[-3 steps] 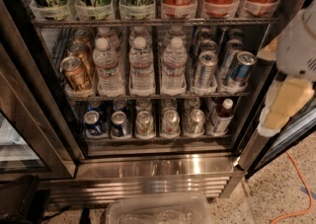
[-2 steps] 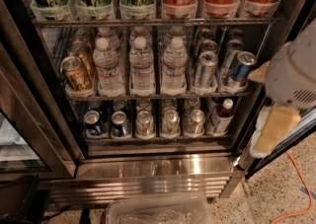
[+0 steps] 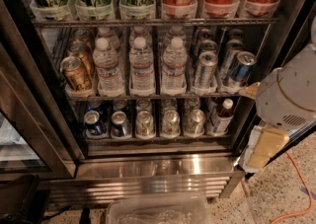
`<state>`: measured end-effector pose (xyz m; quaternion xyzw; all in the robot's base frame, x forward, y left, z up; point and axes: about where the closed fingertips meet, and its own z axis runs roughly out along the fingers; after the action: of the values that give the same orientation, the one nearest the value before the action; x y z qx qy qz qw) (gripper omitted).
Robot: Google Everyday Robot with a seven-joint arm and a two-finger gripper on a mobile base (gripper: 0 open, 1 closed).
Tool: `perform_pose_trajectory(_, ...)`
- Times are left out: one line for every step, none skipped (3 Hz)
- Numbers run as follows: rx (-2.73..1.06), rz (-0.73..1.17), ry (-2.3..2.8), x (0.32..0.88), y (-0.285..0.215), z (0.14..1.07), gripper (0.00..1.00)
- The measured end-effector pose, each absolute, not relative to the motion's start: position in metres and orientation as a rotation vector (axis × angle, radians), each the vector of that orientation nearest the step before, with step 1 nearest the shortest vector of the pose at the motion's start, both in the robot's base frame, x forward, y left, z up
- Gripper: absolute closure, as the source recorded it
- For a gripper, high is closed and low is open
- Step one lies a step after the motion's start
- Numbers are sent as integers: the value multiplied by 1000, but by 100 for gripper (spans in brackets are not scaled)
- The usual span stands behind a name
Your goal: Pick 7up can from bottom shelf of fridge
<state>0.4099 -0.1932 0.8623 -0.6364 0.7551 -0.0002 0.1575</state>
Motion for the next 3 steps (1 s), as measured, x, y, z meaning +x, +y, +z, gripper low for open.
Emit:
perform_pose_trajectory(-1821, 0, 2160, 410, -193, 862, 0)
perform_pose_trajectory(-1792, 41, 2136, 409, -188, 832, 0)
perform_pose_trajectory(-1791, 131, 2062, 403, -167, 768, 0)
